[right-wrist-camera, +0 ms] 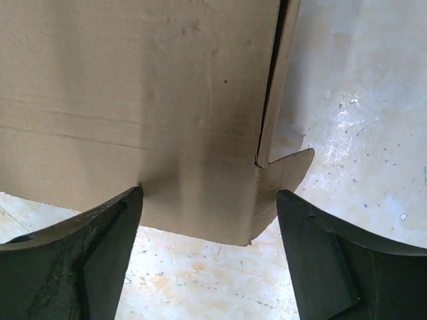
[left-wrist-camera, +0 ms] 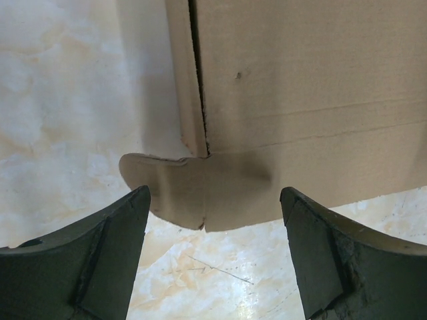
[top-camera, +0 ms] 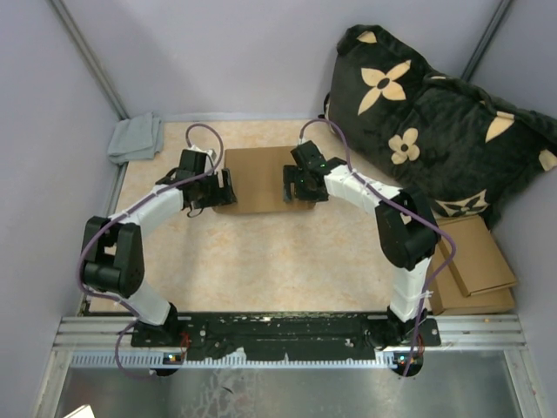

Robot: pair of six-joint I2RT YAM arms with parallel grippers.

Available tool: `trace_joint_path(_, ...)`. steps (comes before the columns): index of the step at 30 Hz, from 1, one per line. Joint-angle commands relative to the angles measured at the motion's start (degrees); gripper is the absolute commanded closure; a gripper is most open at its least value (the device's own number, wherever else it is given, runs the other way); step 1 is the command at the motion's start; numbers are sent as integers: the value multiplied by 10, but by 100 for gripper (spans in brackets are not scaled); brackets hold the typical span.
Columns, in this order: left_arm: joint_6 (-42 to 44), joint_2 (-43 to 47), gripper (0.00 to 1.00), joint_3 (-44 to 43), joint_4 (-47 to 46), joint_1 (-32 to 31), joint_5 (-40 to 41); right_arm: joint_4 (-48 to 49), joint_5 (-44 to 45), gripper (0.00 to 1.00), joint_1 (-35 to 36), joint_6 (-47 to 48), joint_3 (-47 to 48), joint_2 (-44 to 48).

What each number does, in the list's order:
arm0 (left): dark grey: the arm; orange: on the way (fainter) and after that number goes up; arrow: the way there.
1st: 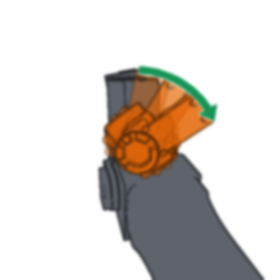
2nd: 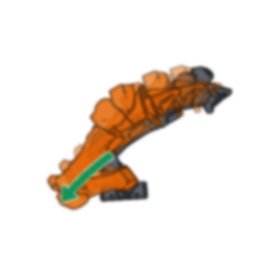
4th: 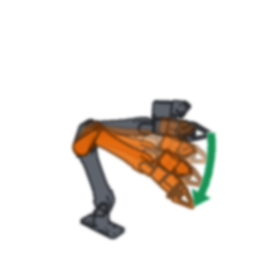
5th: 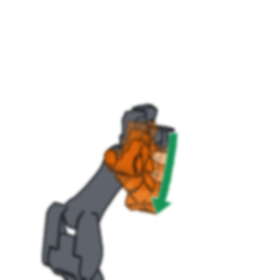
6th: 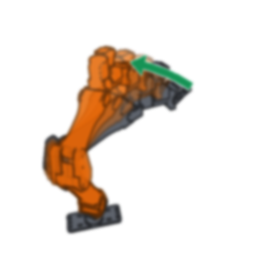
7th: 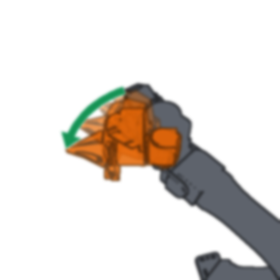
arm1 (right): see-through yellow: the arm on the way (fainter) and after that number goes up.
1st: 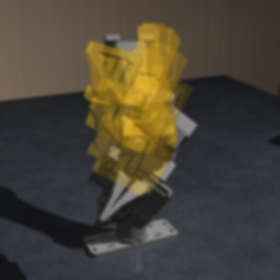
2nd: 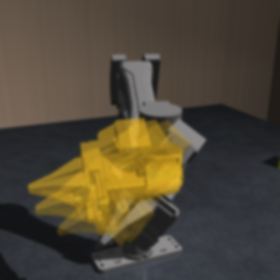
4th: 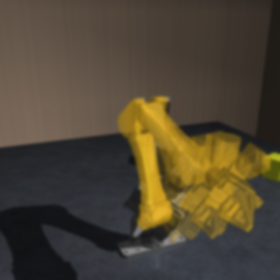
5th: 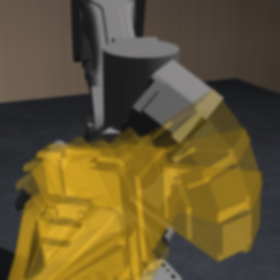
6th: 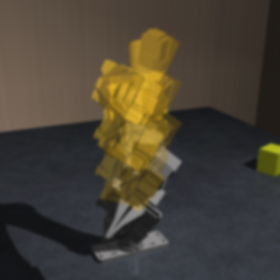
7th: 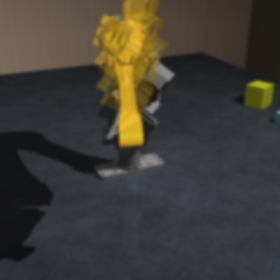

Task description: Fold the paper box

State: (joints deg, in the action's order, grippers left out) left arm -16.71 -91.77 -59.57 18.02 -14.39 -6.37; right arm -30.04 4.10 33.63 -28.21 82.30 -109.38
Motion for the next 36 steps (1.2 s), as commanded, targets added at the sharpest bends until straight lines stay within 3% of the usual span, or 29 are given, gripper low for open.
trace_joint_path(1, -1, -17, 15, -22, 1, -10, 12, -2, 13, 18, 5, 7, 38, 2)
trace_joint_path(20, 6, -15, 18, -12, 8, -27, -46, -54, 21, 19, 44, -2, 64, 6)
trace_joint_path(36, -4, 8, 22, -59, 112, -28, -65, -72, -14, 19, 44, -21, 49, 61)
